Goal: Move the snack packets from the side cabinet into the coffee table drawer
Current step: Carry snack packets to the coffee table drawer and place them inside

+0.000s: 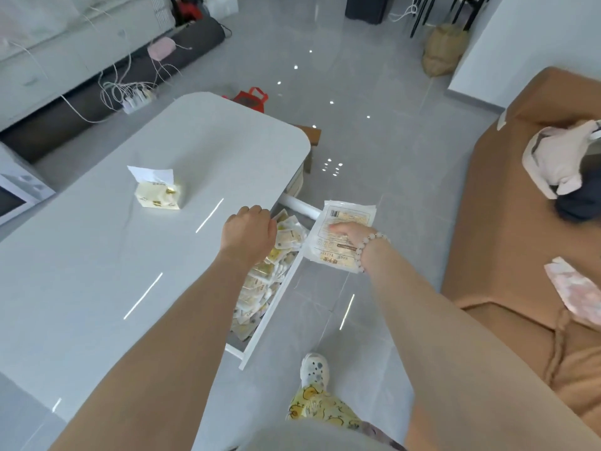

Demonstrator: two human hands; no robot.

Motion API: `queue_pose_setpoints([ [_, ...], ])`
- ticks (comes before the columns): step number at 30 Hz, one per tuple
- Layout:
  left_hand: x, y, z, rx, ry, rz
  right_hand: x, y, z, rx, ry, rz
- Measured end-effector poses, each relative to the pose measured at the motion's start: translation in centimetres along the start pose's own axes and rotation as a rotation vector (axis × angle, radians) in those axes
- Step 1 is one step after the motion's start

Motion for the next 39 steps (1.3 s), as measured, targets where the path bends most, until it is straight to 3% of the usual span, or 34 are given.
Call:
queue_pose_setpoints([
  [6,-2.9,3.4,-0.1,0.066,0.0,0.063,1.4,5.7,1.6,-0.093,-0.102,0.032],
  [14,-5.3,7.8,4.2,0.268,-0.127,0.09,-2.9,11.4,2.6,-0.177,-0.121,0.127],
  [25,-8.7,14.4,12.8,0.503,-0.365,0.018,-9.6,18.3,8.9,-0.276,-0.395,0.214],
  [30,-11.5,16.1,15.8,0.639,-0.457,0.009,-11.5,23.3,8.5,-0.305,-0.457,0.196],
  [33,-14.7,15.4,16.2,0.718,-0.492,0.076,-12.0,25.1,7.8,-0.346,-0.618,0.22],
  [39,-19.8,12.4,18.8,0.948,-0.522,0.148,-16.9,30.0,5.0,-0.377,-0.806,0.366],
])
Point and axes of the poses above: each hand's wrist, its own y-axis towards the middle knuckle, its own x-axis out of the back of the hand, z = x × y, the point moved 10 cm from there along y, towards the middle knuckle, and after that the axes turned 3 degrees about z, right-handed, at the moved point
